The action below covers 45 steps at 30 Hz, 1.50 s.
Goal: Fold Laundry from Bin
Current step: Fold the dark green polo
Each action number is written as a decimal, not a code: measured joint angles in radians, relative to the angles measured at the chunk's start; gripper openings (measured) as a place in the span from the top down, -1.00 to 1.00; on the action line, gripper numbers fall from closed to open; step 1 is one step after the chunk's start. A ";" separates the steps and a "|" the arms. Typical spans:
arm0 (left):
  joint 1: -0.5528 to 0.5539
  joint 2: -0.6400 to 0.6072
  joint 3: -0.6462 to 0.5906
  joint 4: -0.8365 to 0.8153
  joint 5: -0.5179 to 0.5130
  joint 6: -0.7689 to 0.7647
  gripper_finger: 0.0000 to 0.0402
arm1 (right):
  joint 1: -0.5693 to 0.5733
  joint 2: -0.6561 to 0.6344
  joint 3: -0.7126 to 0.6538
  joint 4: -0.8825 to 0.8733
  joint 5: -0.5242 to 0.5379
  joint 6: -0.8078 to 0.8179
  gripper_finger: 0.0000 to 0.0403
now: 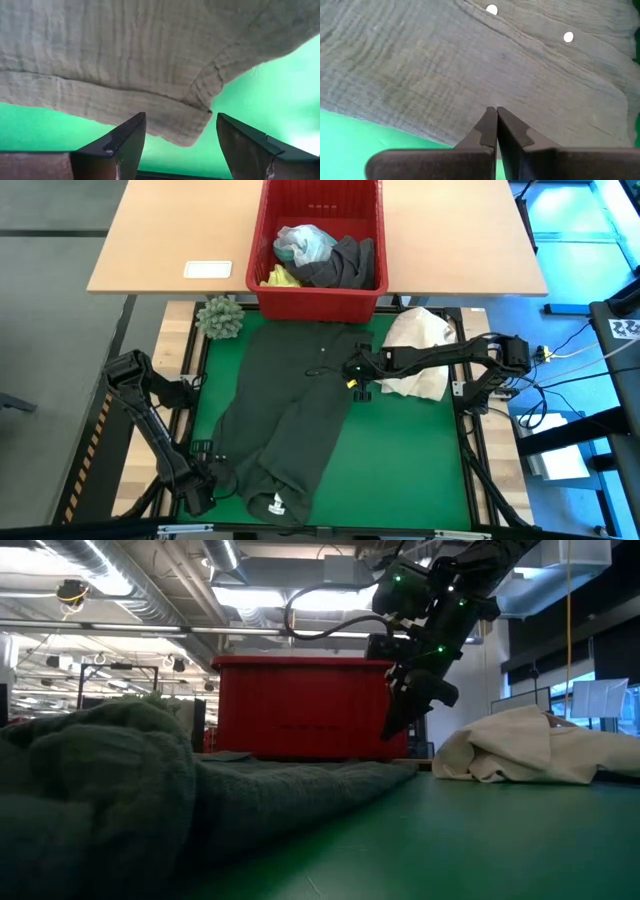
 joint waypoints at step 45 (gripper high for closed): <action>0.002 0.005 0.043 -0.251 -0.113 0.060 0.98 | -0.017 0.502 0.748 0.150 -0.324 -0.187 0.95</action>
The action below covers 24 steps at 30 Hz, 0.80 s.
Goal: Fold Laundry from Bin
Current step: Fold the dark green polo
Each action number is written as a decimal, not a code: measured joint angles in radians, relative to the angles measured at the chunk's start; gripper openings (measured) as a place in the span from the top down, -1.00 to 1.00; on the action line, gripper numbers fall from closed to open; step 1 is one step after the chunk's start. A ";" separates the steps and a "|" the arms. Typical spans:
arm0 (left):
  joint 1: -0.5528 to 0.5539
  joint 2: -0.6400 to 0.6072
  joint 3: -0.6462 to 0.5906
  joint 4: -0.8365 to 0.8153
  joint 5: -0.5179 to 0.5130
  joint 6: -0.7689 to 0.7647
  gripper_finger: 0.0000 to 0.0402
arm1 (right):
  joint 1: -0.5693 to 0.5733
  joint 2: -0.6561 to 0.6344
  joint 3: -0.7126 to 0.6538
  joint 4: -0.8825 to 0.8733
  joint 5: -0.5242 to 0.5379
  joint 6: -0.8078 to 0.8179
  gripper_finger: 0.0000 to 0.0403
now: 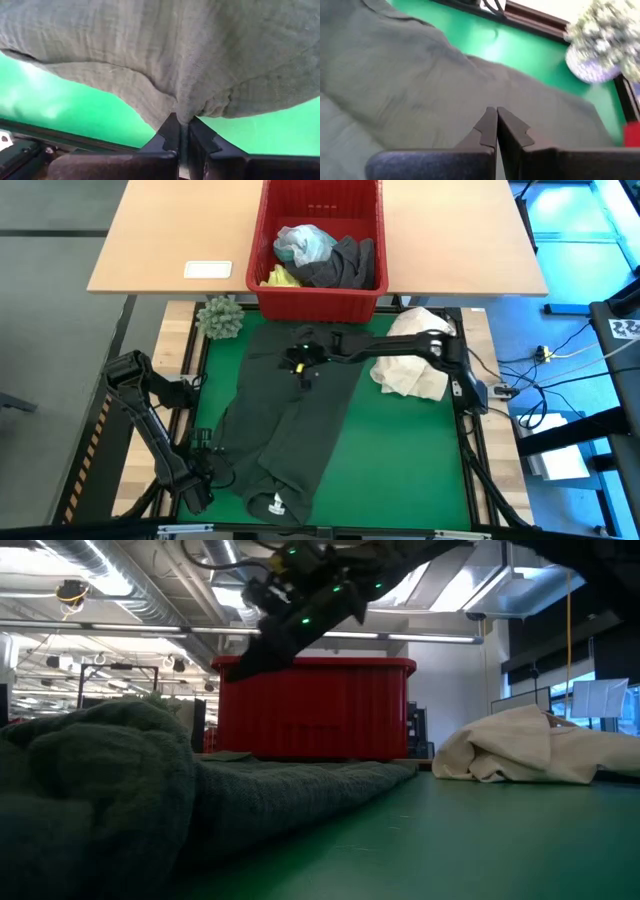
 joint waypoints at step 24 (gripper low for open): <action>0.097 -0.002 0.245 -0.073 -0.567 0.356 0.99 | 0.055 0.103 0.126 -0.124 -0.149 -0.061 0.26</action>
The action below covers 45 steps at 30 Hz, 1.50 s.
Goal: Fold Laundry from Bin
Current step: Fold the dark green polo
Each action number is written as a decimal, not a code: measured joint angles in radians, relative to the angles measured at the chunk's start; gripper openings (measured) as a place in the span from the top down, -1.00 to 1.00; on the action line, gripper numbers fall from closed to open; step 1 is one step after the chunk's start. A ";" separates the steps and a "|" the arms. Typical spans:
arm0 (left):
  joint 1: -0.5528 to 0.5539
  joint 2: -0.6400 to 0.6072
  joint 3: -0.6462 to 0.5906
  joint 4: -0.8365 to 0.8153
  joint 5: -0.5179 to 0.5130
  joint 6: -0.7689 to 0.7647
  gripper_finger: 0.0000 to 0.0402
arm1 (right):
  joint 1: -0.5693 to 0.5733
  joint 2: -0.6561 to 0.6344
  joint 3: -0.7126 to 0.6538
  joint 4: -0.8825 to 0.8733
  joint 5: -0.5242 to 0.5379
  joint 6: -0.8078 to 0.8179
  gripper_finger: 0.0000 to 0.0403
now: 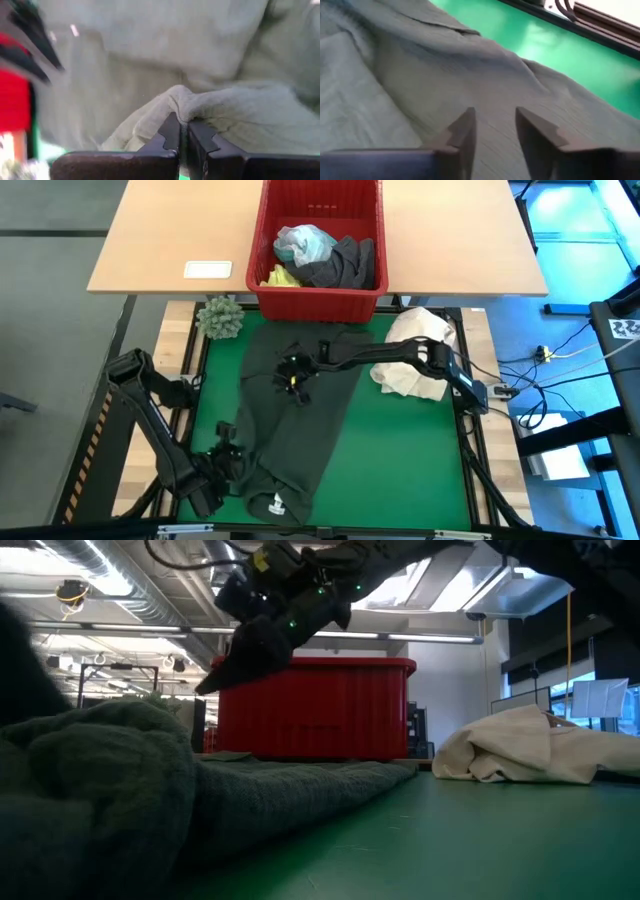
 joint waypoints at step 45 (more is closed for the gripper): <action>0.137 0.169 0.027 0.543 0.164 0.391 0.09 | 0.152 -0.231 -0.003 -0.719 0.455 0.085 -0.07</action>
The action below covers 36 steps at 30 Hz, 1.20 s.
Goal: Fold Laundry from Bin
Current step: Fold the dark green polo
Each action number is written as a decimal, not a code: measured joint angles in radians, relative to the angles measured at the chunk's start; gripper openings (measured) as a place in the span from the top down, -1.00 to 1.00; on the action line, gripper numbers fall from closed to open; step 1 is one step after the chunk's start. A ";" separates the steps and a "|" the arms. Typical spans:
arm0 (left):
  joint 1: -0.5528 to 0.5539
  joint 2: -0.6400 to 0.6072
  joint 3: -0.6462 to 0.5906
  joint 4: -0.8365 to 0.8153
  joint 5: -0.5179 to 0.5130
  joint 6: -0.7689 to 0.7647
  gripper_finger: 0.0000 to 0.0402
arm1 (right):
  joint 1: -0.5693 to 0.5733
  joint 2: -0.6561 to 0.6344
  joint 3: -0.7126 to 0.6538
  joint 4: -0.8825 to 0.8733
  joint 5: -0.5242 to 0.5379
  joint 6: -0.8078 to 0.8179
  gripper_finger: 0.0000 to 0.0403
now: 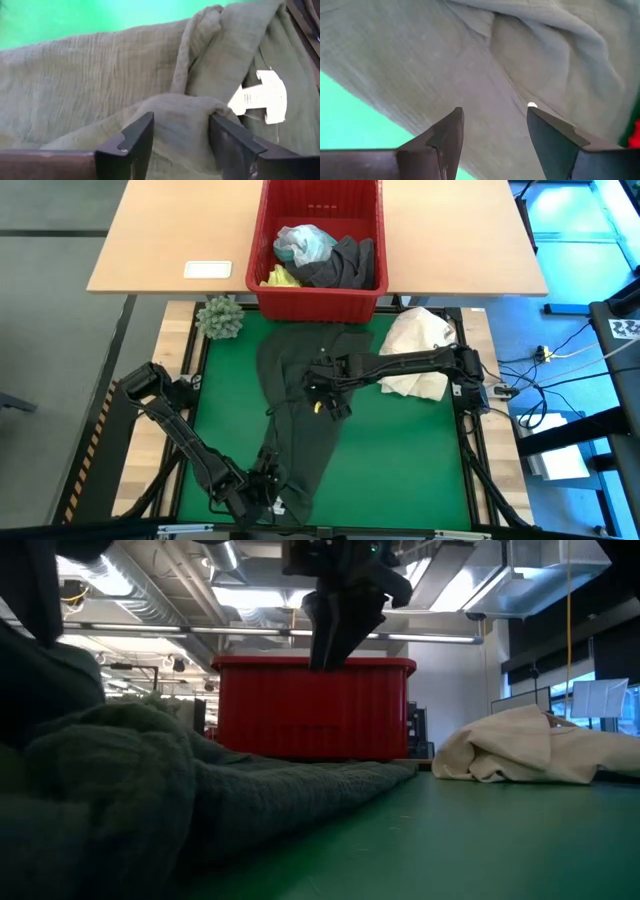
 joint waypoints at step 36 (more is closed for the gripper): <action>0.156 -0.506 -0.626 0.069 -0.217 -0.368 0.10 | 0.076 -0.343 -0.518 0.339 -0.017 0.215 0.40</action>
